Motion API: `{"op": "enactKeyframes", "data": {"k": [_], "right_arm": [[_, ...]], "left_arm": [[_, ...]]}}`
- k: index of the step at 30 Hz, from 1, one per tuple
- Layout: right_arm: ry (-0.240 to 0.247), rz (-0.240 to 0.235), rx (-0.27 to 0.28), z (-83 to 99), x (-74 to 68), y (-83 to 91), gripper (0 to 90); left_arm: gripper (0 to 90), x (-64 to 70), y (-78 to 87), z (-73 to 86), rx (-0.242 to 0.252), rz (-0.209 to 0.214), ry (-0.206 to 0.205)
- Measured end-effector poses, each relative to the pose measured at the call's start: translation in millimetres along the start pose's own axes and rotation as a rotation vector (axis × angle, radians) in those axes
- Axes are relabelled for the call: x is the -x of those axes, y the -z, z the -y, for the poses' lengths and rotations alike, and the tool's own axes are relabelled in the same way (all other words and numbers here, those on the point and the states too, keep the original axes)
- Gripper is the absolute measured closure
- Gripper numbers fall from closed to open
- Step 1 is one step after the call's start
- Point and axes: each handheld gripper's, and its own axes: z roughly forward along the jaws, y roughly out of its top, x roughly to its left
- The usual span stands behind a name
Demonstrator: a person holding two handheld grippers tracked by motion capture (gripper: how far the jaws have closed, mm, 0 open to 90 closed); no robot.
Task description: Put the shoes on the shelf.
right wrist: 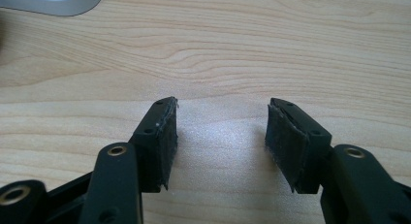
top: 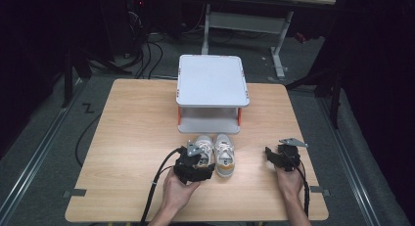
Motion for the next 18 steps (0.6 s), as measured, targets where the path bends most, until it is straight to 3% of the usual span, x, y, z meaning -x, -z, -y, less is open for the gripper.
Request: {"op": "enactKeyframes", "data": {"k": [3, 7, 12, 15, 18], "right_arm": [[0.000, 0.000, 0.000, 0.0, 0.0, 0.0, 45.0], [0.000, 0.000, 0.000, 0.0, 0.0, 0.0, 45.0], [-0.001, 0.001, 0.000, -0.1, 0.0, -0.1, 45.0], [-0.001, 0.002, 0.000, -0.1, 0.0, -0.1, 45.0], [-0.001, 0.002, 0.000, -0.1, 0.0, -0.1, 45.0]], "left_arm": [[41.8, 0.9, -5.2, -3.0, -0.005, -0.011, 0.014], [41.3, 5.1, -17.6, -5.9, -0.003, -0.075, 0.036], [40.3, 7.4, -19.6, -8.2, -0.009, -0.097, 0.057], [40.7, 10.9, -21.5, -6.7, -0.010, -0.123, 0.045], [41.2, 10.7, -22.2, -5.3, -0.006, -0.118, 0.057]]}}
